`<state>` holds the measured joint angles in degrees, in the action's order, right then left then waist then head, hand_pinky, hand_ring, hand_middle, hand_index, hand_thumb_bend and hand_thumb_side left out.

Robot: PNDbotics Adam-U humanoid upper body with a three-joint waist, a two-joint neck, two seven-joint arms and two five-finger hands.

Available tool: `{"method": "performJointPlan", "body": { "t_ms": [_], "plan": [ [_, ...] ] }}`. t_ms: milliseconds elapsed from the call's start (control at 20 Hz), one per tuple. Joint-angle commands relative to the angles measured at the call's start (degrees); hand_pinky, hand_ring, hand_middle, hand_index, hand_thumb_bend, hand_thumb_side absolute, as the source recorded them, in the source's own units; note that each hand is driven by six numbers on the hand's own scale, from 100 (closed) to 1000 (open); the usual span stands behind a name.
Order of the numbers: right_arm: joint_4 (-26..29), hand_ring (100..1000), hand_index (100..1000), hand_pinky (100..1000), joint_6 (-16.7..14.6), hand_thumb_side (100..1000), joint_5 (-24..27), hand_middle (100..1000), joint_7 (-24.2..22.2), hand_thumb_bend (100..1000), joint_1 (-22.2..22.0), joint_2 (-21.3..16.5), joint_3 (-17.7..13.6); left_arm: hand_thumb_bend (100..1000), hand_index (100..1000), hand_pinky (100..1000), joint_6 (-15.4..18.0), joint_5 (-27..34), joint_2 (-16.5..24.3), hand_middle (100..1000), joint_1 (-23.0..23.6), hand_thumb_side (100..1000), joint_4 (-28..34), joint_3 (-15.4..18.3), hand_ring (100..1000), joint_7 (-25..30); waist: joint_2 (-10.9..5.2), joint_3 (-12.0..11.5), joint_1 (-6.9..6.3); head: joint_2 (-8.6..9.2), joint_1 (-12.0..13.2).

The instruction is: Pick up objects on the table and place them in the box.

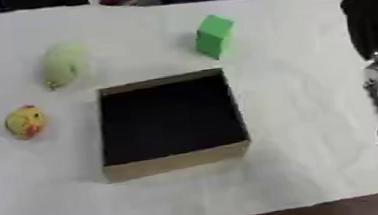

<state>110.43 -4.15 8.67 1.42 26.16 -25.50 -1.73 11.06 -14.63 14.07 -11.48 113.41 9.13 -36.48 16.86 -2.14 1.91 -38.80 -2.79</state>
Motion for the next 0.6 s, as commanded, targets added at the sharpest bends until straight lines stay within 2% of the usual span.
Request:
{"method": "performJointPlan", "body": {
  "t_ms": [50, 600],
  "plan": [
    [0.76, 872, 961, 928, 0.09, 1000, -0.42, 744, 0.0, 100, 0.4, -1.07, -0.52, 304, 792, 519, 0.01, -0.36, 0.51, 676, -0.2, 1000, 1.18, 0.48, 650, -0.24, -0.82, 0.03, -0.09, 0.55, -0.12],
    [0.67, 870, 961, 928, 0.29, 1000, -0.67, 744, -0.26, 100, 0.39, -0.82, -0.52, 304, 792, 520, 0.02, -0.28, 0.57, 676, -0.23, 1000, 1.18, 0.48, 651, -0.17, -1.19, 0.02, 0.07, -0.23, -0.09]
  ]
}}
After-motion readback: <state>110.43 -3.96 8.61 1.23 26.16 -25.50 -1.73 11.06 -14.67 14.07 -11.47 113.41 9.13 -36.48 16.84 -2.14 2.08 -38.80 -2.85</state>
